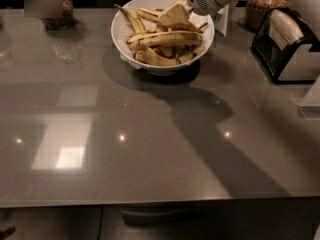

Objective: Pick banana from white bowl

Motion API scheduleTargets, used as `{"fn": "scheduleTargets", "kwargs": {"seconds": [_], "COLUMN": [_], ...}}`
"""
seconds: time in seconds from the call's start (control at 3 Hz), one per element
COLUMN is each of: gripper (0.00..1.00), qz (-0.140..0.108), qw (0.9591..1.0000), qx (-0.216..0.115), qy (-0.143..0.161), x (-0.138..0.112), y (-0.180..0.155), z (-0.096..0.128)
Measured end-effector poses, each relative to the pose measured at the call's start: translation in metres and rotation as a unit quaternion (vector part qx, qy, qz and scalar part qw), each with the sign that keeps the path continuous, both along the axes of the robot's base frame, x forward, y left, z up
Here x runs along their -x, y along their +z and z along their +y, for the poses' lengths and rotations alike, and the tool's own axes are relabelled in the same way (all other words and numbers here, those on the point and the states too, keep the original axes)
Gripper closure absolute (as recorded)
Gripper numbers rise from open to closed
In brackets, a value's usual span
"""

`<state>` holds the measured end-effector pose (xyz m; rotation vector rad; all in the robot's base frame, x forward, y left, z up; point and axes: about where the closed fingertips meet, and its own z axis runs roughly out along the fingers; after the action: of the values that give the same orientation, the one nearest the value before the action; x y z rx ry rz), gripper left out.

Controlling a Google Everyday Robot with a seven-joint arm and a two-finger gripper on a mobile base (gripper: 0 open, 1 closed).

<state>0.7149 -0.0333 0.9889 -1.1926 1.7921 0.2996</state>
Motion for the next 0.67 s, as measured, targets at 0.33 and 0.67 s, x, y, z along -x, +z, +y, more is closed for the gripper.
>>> {"fn": "scheduleTargets", "kwargs": {"seconds": [0.33,0.67], "gripper": [0.51,0.52], "qz": [0.014,0.022], "qw": [0.9999,0.9997], "qx": [0.001,0.008], "qy": [-0.002,-0.006], "x": [0.0058,0.0057], "y": [-0.0078,-0.0134], "z": [0.0019,0.0010]}}
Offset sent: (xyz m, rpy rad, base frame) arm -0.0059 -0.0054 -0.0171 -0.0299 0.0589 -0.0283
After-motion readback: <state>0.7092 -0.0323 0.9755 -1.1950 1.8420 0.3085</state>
